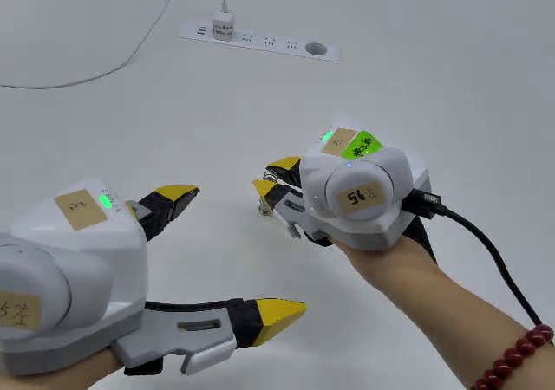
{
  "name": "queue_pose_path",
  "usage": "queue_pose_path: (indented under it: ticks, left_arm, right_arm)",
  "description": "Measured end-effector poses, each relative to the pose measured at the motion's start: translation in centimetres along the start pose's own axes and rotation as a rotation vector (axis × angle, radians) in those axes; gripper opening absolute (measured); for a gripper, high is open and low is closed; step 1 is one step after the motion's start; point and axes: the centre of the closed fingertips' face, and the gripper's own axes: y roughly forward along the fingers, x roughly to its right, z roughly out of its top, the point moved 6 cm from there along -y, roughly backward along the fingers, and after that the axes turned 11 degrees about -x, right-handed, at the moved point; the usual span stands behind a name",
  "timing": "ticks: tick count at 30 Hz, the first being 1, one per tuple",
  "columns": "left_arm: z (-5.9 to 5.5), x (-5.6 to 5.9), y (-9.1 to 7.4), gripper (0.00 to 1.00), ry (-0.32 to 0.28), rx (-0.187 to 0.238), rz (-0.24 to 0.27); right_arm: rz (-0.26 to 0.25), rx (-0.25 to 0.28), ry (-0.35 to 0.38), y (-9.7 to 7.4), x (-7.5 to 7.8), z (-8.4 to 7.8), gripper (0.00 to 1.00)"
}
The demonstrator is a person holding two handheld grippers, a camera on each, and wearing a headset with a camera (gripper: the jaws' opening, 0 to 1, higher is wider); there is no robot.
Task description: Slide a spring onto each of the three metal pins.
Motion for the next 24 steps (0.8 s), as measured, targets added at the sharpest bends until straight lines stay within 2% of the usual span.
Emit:
queue_pose_path:
  ticks: [16, 24]
  left_arm:
    - [-0.08, -0.12, -0.04, 0.91, 0.01, 0.007, 0.0]
    - [-0.07, -0.09, -0.03, 0.9, 0.015, 0.006, -0.002]
  right_arm:
    - [0.012, -0.035, 0.002, 0.83, -0.32, -0.8, 0.13]
    - [0.018, -0.029, 0.009, 0.71, -0.42, -0.75, 0.13]
